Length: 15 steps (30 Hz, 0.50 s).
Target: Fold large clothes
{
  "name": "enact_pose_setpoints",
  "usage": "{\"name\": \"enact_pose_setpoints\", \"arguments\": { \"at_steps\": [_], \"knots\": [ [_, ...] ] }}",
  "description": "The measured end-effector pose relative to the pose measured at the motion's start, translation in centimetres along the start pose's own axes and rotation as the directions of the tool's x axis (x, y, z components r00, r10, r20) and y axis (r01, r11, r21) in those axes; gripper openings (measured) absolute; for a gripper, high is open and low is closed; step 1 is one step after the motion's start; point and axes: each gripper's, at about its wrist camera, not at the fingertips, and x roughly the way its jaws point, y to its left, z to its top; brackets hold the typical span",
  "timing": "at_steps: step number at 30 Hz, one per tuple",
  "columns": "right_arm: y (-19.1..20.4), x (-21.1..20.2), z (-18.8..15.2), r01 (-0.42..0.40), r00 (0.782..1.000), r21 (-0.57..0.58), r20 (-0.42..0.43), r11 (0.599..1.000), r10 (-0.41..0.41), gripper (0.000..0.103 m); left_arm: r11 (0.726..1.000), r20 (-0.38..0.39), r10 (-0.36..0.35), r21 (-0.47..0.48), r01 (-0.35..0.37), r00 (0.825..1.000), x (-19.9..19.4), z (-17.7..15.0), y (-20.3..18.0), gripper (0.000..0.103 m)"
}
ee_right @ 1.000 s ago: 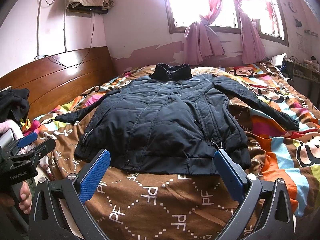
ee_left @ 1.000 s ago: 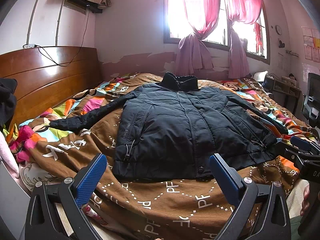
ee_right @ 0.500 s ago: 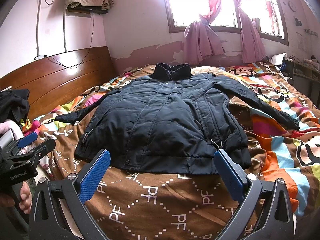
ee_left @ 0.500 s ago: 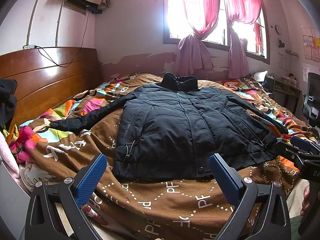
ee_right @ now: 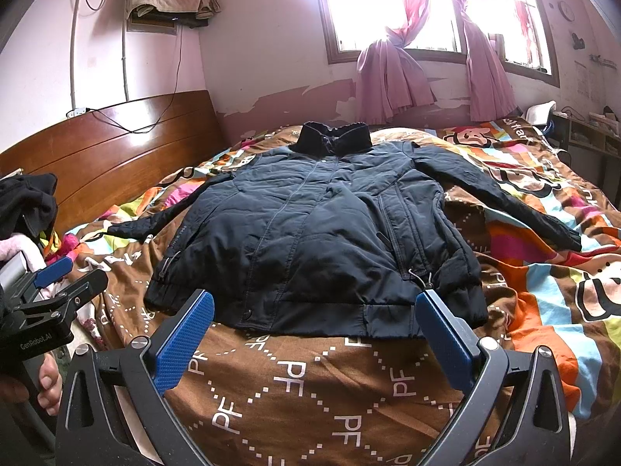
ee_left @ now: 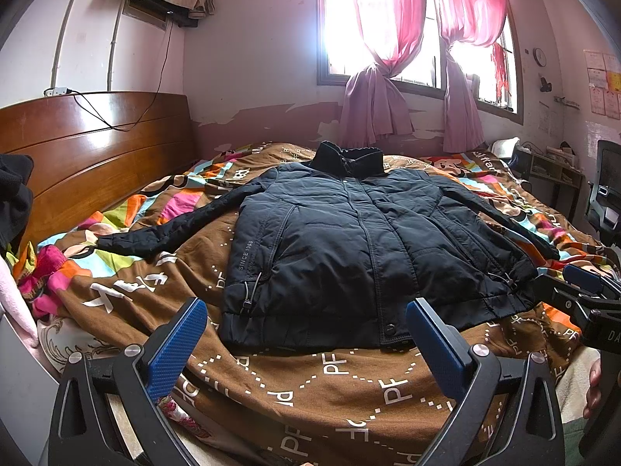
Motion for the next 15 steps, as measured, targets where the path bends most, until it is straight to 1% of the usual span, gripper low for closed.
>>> {"name": "enact_pose_setpoints", "arguments": {
  "at_steps": [15],
  "knots": [
    [0.00,0.06,-0.17,-0.004,1.000,0.004,-0.002,1.000,0.004,0.102,1.000,-0.001,0.002,0.003,-0.002,1.000,0.01,0.09,-0.06,0.103]
  ]
}}
